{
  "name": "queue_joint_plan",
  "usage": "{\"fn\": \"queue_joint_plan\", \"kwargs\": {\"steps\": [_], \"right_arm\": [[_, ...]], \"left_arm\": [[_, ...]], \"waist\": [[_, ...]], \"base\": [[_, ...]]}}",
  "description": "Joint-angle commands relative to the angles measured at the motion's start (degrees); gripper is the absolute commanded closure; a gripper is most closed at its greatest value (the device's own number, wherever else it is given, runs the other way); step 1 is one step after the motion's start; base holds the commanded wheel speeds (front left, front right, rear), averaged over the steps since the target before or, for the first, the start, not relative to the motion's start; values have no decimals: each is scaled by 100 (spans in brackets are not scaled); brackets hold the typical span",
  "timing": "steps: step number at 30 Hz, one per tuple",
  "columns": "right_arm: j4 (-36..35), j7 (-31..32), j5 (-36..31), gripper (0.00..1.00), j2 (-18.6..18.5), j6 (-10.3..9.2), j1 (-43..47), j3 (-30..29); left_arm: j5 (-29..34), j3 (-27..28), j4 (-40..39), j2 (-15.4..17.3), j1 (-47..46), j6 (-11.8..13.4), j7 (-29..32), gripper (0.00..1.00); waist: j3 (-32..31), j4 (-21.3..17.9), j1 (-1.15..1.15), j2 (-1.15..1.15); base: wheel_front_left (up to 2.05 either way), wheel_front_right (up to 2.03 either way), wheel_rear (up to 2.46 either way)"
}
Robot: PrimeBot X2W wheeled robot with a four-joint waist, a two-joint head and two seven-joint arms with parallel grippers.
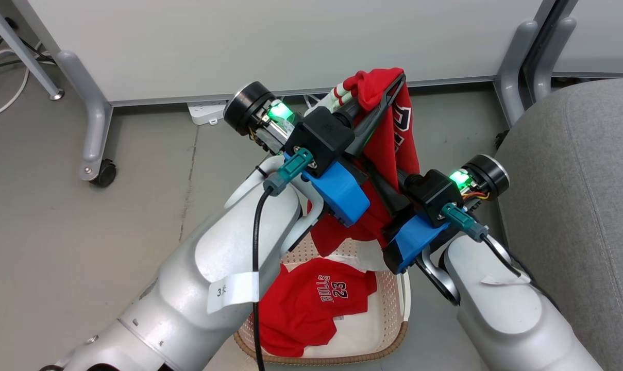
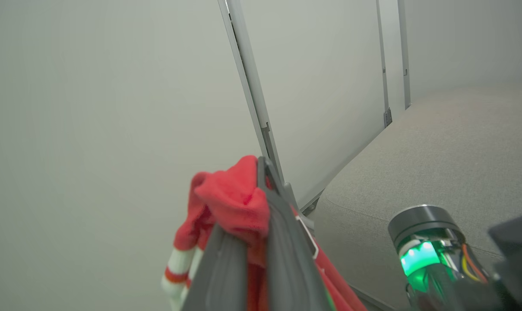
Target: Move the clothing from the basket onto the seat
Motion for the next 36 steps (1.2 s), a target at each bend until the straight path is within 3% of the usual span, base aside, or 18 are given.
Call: {"fn": "queue_joint_plan", "kwargs": {"steps": [1,4,6,21,36], "right_arm": [[-21,-20,13,100,-1,-1,-56,13],[-41,-20,31,100,-12,-1,-53,11],[-50,-20,40,100,-17,-1,-51,4],[-208,-21,105,100,-6,-1,3,-99],[-586,-21,40,100,-86,-1,11,-855]], "left_arm": [[-26,11,-14,-12,-82,19,-30,100],[-40,2,13,-11,-78,25,-30,100],[-48,5,44,-10,-79,39,-30,0],[-75,-63,262,-9,-102,80,-28,0],[44,-124,142,16,-145,53,-24,0]], "waist": [[0,-2,0,0],[0,-3,0,0],[0,-4,0,0],[102,-93,0,0],[567,-790,0,0]], "base": [[0,0,0],[0,0,0],[0,0,0],[0,0,0],[0,0,0]]}}
